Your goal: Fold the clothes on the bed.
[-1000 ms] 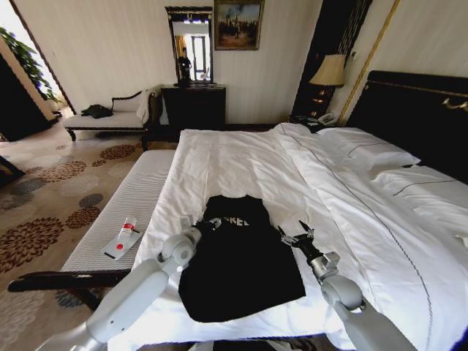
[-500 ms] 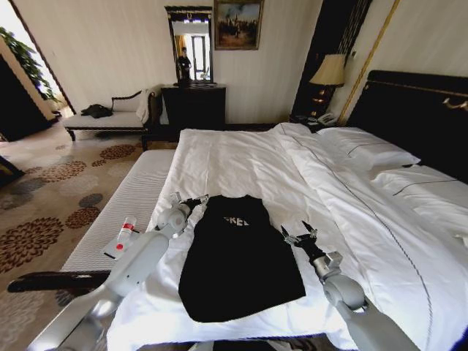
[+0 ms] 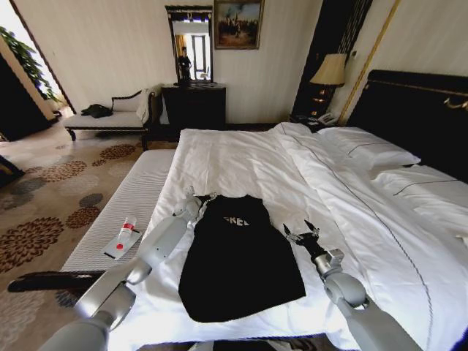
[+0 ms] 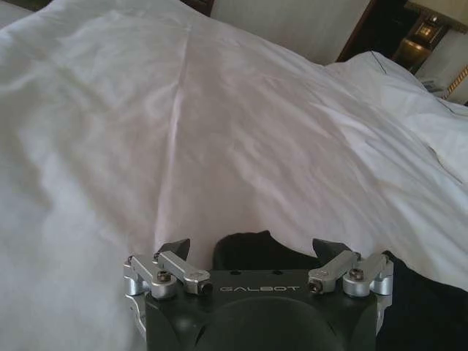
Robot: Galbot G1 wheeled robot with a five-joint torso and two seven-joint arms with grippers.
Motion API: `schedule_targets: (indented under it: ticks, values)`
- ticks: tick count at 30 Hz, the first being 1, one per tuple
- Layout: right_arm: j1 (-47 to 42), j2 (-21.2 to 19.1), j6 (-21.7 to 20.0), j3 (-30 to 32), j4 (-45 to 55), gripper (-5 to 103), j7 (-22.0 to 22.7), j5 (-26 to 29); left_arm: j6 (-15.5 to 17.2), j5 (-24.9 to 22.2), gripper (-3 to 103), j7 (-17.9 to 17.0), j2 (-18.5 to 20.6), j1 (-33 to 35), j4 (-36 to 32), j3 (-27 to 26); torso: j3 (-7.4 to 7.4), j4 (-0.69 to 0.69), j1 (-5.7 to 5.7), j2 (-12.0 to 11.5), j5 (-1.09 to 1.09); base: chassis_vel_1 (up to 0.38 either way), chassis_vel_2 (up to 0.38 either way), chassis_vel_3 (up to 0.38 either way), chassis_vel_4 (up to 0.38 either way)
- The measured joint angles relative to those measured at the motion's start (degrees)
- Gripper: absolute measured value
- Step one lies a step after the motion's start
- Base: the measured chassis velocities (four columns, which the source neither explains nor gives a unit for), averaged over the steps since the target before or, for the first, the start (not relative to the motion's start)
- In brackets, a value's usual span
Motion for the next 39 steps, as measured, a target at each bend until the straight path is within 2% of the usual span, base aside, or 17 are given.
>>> schedule_targets:
  ticks: [5, 9, 11, 13, 14, 16, 19, 22, 24, 25, 26, 27, 29, 30, 31, 33, 39]
  values:
    - [0.0, 0.0, -0.1, 0.4, 0.0, 100, 0.1, 0.2, 0.8, 0.2, 94, -0.9, -2.3, -0.3, 2.5, -0.1, 0.0, 0.03, 0.0, 0.0, 0.0, 0.0, 0.0, 0.0, 0.0]
    - [-0.3, 0.0, -0.1, 1.0, -0.1, 100, 0.2, 0.4, 1.8, -0.1, 78, -2.9, -4.3, -1.0, 3.9, -0.3, -0.01, 0.02, 0.0, 0.0, 0.0, 0.0, 0.0, 0.0, 0.0]
    - [-0.4, 0.1, -0.1, 1.1, -0.1, 100, 0.2, 0.5, 1.9, -0.1, 78, -3.3, -4.5, -1.1, 4.2, -0.5, -0.01, 0.01, 0.0, 0.0, 0.0, 0.0, 0.0, 0.0, 0.0]
    - [-0.6, 0.1, -0.1, 1.3, 0.0, 100, 0.3, 0.5, 2.3, -0.2, 68, -4.2, -4.6, -1.1, 4.3, -0.7, -0.01, 0.01, 0.0, 0.0, 0.0, 0.0, 0.0, 0.0, 0.0]
    - [-0.6, 0.1, -0.1, 1.3, 0.0, 100, 0.3, 0.5, 2.3, -0.2, 68, -4.2, -4.6, -1.1, 4.3, -0.7, -0.01, 0.01, 0.0, 0.0, 0.0, 0.0, 0.0, 0.0, 0.0]
    - [-0.6, 0.1, -0.1, 1.5, 0.1, 100, 0.4, 0.9, 2.7, -0.3, 57, -5.0, -4.3, -1.1, 4.2, -0.8, 0.0, 0.02, 0.0, 0.0, -0.01, 0.0, 0.0, 0.0, 0.0]
    - [-0.4, 0.0, -0.3, 1.5, 0.0, 100, 0.5, 1.5, 2.8, -0.4, 51, -5.5, -4.0, -1.1, 4.2, -0.9, -0.01, 0.02, 0.0, 0.0, 0.0, 0.0, 0.0, 0.0, 0.0]
    - [1.1, -0.4, -1.7, 1.3, -0.3, 100, 1.4, 4.4, 3.0, -0.5, 34, -6.1, -3.9, -0.9, 4.3, -1.1, -0.01, 0.01, 0.0, 0.0, -0.01, 0.0, 0.0, 0.0, 0.0]
    - [1.5, -0.5, -2.2, 1.2, -0.3, 100, 1.7, 5.5, 3.0, -0.4, 34, -6.1, -3.9, -0.9, 4.4, -1.2, -0.01, 0.01, 0.0, 0.0, -0.01, 0.0, 0.0, 0.0, 0.0]
    - [3.1, -0.8, -4.6, 0.7, -0.2, 100, 2.6, 10.0, 2.9, -0.1, 24, -6.2, -4.0, -0.9, 4.9, -1.5, 0.0, 0.01, 0.0, 0.0, -0.01, 0.0, 0.0, 0.0, 0.0]
    - [4.4, -1.1, -6.7, 0.4, -0.1, 100, 3.3, 14.0, 2.7, 0.1, 18, -6.2, -4.0, -0.9, 5.1, -1.7, 0.0, 0.0, 0.0, 0.0, -0.01, 0.0, 0.0, 0.0, 0.0]
    - [5.7, -1.3, -8.6, 0.1, -0.1, 100, 3.8, 17.6, 2.6, 0.2, 18, -6.2, -4.0, -0.9, 5.2, -1.8, 0.0, 0.01, 0.0, 0.0, -0.01, 0.0, 0.0, 0.0, 0.0]
    - [9.5, -1.6, -12.9, -0.6, -0.9, 100, 5.2, 26.0, 2.3, 0.2, 8, -6.2, -3.6, -1.0, 5.2, -1.8, 0.0, 0.0, 0.0, 0.0, -0.02, 0.0, 0.0, 0.0, 0.0]
    - [9.5, -1.6, -12.9, -0.6, -0.9, 100, 5.2, 26.0, 2.3, 0.2, 8, -6.2, -3.6, -1.0, 5.2, -1.8, 0.0, 0.0, 0.0, 0.0, -0.02, 0.0, 0.0, 0.0, 0.0]
    - [13.3, -1.7, -17.2, -1.3, -2.1, 100, 7.0, 34.2, 2.1, 0.2, 3, -6.2, -3.1, -1.0, 4.9, -1.9, 0.0, 0.01, 0.0, 0.0, -0.01, 0.0, 0.0, 0.0, 0.0]
    - [20.6, -1.5, -24.4, -2.7, -6.0, 100, 9.6, 47.9, 1.8, 0.0, 1, -6.1, -2.3, -1.0, 4.4, -1.9, 0.0, 0.04, 0.0, 0.0, -0.03, 0.0, 0.0, 0.0, 0.0]
    - [30.3, -1.2, -29.4, -8.5, -15.7, 100, 9.4, 53.6, 1.3, 0.1, 1, -5.3, -1.0, -0.8, 3.9, -1.4, 0.0, 0.01, 0.01, 0.0, -0.02, 0.0, 0.0, 0.0, 0.0]
